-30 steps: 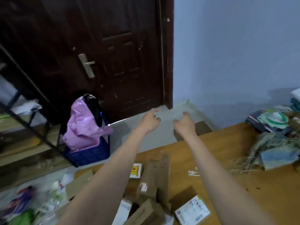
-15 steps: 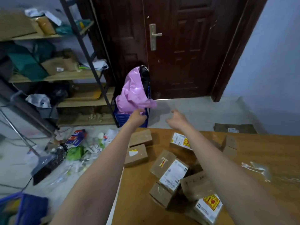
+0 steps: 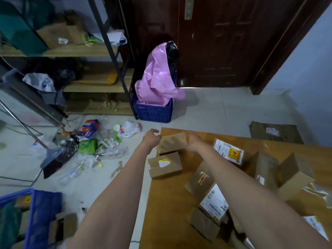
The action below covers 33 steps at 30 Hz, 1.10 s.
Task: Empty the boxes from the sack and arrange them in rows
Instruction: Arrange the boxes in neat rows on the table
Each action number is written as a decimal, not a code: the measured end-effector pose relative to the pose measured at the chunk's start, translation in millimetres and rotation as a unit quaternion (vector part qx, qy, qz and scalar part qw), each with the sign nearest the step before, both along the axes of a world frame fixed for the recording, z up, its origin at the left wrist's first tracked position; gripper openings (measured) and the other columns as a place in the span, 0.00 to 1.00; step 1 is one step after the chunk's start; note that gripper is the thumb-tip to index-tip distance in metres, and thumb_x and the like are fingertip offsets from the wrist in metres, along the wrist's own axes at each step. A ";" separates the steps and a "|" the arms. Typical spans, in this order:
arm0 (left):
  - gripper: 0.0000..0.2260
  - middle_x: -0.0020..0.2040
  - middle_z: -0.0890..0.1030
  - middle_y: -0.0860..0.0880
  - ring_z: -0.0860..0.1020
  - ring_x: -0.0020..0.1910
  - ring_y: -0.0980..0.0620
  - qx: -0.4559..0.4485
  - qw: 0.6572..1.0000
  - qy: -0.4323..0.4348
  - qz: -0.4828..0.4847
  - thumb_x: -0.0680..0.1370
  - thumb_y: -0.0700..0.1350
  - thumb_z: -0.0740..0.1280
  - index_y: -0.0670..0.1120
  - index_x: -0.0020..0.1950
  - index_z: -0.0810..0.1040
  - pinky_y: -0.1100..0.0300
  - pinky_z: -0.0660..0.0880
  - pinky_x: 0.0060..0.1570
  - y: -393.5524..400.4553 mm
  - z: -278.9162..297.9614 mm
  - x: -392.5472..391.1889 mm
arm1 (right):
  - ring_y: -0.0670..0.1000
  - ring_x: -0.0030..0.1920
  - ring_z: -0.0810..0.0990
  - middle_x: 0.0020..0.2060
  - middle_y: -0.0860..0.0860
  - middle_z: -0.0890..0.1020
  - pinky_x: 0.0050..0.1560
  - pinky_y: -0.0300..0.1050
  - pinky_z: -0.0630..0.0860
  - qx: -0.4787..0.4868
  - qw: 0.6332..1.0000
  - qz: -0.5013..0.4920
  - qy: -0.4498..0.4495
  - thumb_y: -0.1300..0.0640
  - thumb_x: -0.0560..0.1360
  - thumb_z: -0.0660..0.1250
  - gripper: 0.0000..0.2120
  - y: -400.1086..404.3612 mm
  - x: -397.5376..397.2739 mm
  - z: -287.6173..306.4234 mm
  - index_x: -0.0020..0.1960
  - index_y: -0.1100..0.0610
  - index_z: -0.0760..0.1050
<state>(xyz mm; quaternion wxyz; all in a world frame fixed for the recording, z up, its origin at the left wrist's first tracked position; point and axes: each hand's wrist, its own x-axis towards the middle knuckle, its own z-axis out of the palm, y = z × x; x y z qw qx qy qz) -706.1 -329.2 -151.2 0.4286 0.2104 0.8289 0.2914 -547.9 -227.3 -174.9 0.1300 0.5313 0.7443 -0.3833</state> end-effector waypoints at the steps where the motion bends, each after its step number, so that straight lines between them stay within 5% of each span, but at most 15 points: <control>1: 0.18 0.66 0.74 0.41 0.74 0.62 0.42 -0.004 1.000 0.000 -0.003 0.80 0.44 0.61 0.48 0.71 0.70 0.54 0.72 0.54 3.3 -5.3 -4.4 | 0.59 0.66 0.74 0.70 0.57 0.71 0.64 0.47 0.74 0.001 1.000 0.010 -0.011 0.57 0.72 0.69 0.39 3.5 -5.9 -9.0 0.78 0.47 0.55; 6: 0.19 0.66 0.75 0.41 0.76 0.51 0.47 -0.019 0.999 0.026 -0.042 0.79 0.41 0.63 0.46 0.71 0.70 0.58 0.72 0.48 18.3 -32.3 -20.8 | 0.64 0.76 0.59 0.79 0.59 0.44 0.72 0.54 0.67 0.027 0.990 0.107 -0.089 0.68 0.75 0.64 0.46 14.1 -26.0 -26.2 0.80 0.43 0.43; 10: 0.21 0.67 0.72 0.39 0.75 0.61 0.42 -0.032 0.995 0.058 -0.081 0.79 0.41 0.65 0.46 0.71 0.69 0.55 0.76 0.54 27.3 -55.4 -29.0 | 0.63 0.79 0.48 0.79 0.51 0.39 0.74 0.61 0.61 0.046 0.979 0.172 -0.103 0.75 0.72 0.64 0.51 22.8 -35.8 -48.2 0.80 0.42 0.42; 17: 0.31 0.68 0.67 0.41 0.72 0.64 0.40 -0.089 0.971 0.094 -0.198 0.73 0.43 0.70 0.52 0.75 0.64 0.49 0.74 0.64 42.7 -76.9 -24.5 | 0.60 0.77 0.53 0.79 0.51 0.52 0.75 0.60 0.58 0.071 0.972 0.203 -0.094 0.69 0.70 0.71 0.47 37.5 -38.5 -64.4 0.80 0.48 0.50; 21: 0.38 0.75 0.60 0.44 0.64 0.72 0.40 -0.085 0.958 0.112 -0.251 0.70 0.55 0.75 0.55 0.76 0.62 0.47 0.68 0.70 51.6 -79.9 -21.0 | 0.57 0.74 0.62 0.74 0.51 0.63 0.75 0.57 0.58 0.060 0.978 0.192 -0.047 0.57 0.67 0.76 0.48 56.8 -40.1 -55.6 0.79 0.48 0.53; 25: 0.46 0.79 0.53 0.49 0.52 0.77 0.41 -0.051 0.956 0.117 -0.266 0.64 0.62 0.78 0.60 0.77 0.59 0.39 0.58 0.73 59.7 -74.1 -23.3 | 0.56 0.62 0.74 0.65 0.52 0.70 0.59 0.48 0.76 -0.041 0.993 0.100 0.049 0.54 0.65 0.78 0.42 80.6 -46.5 -33.1 0.74 0.48 0.60; 27: 0.45 0.77 0.59 0.49 0.55 0.76 0.42 -0.053 0.950 0.159 -0.265 0.63 0.62 0.78 0.60 0.76 0.59 0.35 0.56 0.72 65.1 -69.2 -23.8 | 0.53 0.56 0.77 0.62 0.52 0.73 0.47 0.42 0.78 -0.088 0.988 0.013 0.129 0.52 0.70 0.76 0.34 86.3 -50.7 -21.3 0.72 0.49 0.64; 29: 0.41 0.70 0.68 0.49 0.64 0.71 0.43 -0.026 0.955 0.185 -0.229 0.65 0.59 0.78 0.57 0.73 0.63 0.37 0.62 0.69 69.2 -65.7 -25.1 | 0.51 0.55 0.77 0.61 0.50 0.74 0.48 0.43 0.76 -0.085 0.979 -0.072 0.173 0.43 0.71 0.72 0.28 89.2 -57.3 -11.1 0.68 0.49 0.69; 33: 0.31 0.60 0.79 0.44 0.81 0.53 0.45 0.084 0.994 -0.049 -0.058 0.69 0.49 0.78 0.50 0.67 0.66 0.47 0.81 0.50 71.5 -57.0 -30.0 | 0.49 0.55 0.79 0.59 0.48 0.79 0.59 0.52 0.76 -0.107 0.956 -0.136 0.236 0.30 0.74 0.61 0.29 91.2 -65.1 -5.4 0.65 0.49 0.71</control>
